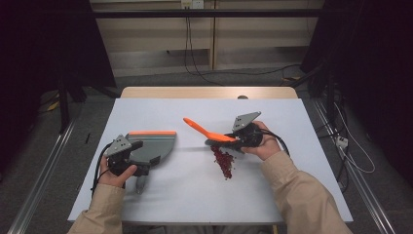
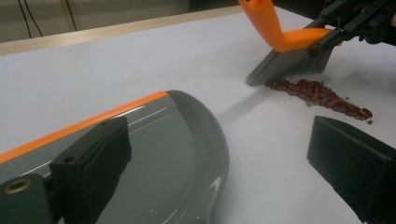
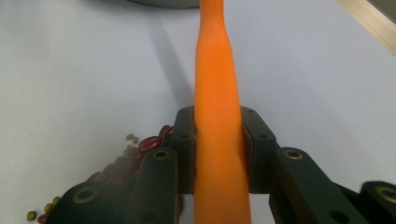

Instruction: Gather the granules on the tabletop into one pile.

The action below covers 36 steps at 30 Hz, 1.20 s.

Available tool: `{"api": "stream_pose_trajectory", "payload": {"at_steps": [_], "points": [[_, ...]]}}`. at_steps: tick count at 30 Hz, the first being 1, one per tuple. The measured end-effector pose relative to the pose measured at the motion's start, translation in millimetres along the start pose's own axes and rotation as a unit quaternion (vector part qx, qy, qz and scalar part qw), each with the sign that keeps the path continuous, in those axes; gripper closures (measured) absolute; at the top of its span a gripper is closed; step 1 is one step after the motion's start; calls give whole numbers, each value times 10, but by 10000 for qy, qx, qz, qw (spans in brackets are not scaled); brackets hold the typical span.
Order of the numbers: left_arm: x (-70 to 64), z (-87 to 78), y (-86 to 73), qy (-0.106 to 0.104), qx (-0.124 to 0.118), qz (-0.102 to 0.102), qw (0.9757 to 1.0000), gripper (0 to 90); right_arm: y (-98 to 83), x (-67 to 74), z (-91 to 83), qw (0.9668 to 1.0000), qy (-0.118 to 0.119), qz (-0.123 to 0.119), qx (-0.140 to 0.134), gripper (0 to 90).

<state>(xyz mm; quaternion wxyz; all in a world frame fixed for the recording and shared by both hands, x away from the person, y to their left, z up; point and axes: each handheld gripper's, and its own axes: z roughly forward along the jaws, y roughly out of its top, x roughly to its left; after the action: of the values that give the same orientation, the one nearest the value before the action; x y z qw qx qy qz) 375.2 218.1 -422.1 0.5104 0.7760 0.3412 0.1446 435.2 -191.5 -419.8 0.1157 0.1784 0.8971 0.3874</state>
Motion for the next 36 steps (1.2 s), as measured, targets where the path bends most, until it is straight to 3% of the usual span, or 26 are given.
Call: {"api": "stream_pose_trajectory", "payload": {"at_steps": [17, 36], "points": [[-14, 6, 2, 3, 5, 23, 10000, 62, -71, 145, -74, 9997, 215, -28, -129, 709], [-29, 16, 5, -9, 15, 38, 10000, 62, -90, 255, -109, 9994, 290, 22, -205, 709]]}}
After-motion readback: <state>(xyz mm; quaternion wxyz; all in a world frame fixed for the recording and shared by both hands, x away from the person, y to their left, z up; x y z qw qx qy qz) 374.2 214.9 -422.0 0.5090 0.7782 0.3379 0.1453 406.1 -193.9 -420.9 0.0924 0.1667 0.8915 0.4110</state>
